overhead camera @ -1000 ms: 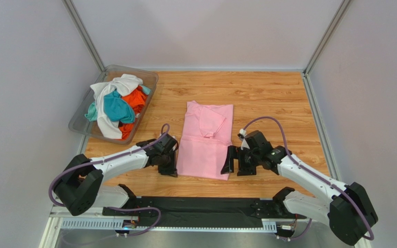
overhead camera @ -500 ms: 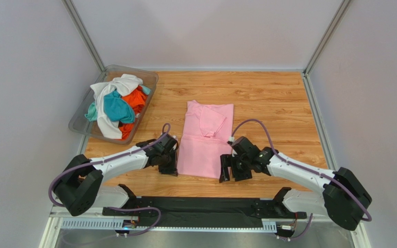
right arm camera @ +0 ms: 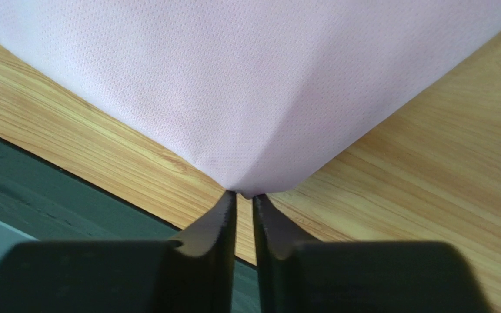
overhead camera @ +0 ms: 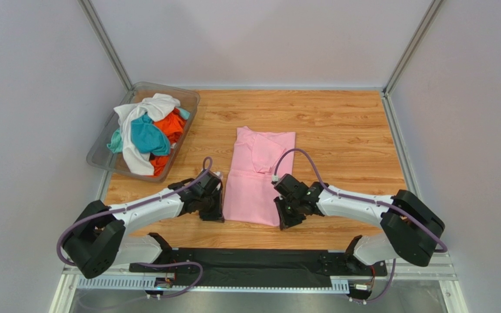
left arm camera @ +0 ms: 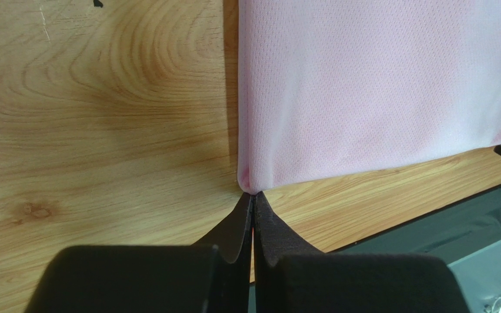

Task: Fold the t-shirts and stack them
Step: Fold the tshirt

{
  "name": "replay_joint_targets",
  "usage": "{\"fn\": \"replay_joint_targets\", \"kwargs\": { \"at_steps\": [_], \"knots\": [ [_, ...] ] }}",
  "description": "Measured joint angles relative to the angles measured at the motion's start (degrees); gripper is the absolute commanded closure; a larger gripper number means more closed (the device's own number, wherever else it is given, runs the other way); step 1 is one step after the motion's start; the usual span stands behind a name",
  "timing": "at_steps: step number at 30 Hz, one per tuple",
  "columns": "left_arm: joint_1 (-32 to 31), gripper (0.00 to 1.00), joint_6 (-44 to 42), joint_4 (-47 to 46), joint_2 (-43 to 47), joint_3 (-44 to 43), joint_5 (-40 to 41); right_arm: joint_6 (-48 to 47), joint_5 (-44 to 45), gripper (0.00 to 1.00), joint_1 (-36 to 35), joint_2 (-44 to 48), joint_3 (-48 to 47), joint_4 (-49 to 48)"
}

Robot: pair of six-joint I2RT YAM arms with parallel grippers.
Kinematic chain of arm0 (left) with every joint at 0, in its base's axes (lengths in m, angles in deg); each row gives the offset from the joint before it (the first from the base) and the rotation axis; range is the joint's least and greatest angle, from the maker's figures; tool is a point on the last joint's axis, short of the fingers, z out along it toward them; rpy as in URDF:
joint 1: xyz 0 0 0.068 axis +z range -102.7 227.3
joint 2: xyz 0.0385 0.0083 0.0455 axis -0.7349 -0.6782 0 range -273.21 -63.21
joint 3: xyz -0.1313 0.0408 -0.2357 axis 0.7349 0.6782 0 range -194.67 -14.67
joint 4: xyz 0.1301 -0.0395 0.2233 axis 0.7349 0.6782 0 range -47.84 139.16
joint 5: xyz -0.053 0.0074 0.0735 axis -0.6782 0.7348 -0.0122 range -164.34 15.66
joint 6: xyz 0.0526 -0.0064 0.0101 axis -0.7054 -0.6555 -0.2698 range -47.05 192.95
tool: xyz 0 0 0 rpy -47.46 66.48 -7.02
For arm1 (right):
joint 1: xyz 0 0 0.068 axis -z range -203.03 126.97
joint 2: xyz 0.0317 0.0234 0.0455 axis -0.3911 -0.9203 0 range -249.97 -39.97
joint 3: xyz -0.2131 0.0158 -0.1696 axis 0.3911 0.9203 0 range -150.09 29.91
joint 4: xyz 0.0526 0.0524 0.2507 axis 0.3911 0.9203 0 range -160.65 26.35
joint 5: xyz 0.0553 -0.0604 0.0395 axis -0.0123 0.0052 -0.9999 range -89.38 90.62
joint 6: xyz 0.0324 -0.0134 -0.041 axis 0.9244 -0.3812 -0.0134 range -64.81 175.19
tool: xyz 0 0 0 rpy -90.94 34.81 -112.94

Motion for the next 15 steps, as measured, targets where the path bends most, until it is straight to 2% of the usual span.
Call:
{"fn": "replay_joint_targets", "kwargs": {
  "at_steps": [2,4,10,15],
  "knots": [
    [0.0,1.00,0.2,-0.3,0.3,0.3,-0.1,-0.2,0.8,0.97,-0.5,0.0,0.0,0.1],
    [0.0,1.00,0.3,-0.6,0.7,0.6,-0.1,-0.3,1.5,1.00,-0.9,0.0,-0.2,0.5],
    [0.0,1.00,0.4,0.0,5.6,2.6,-1.1,-0.7,1.5,1.00,-3.0,1.6,-2.3,3.7],
    [0.0,1.00,0.6,2.0,16.7,4.4,-2.0,-0.6,-3.5,1.00,-4.1,6.4,-3.9,5.6]
  ]
}}
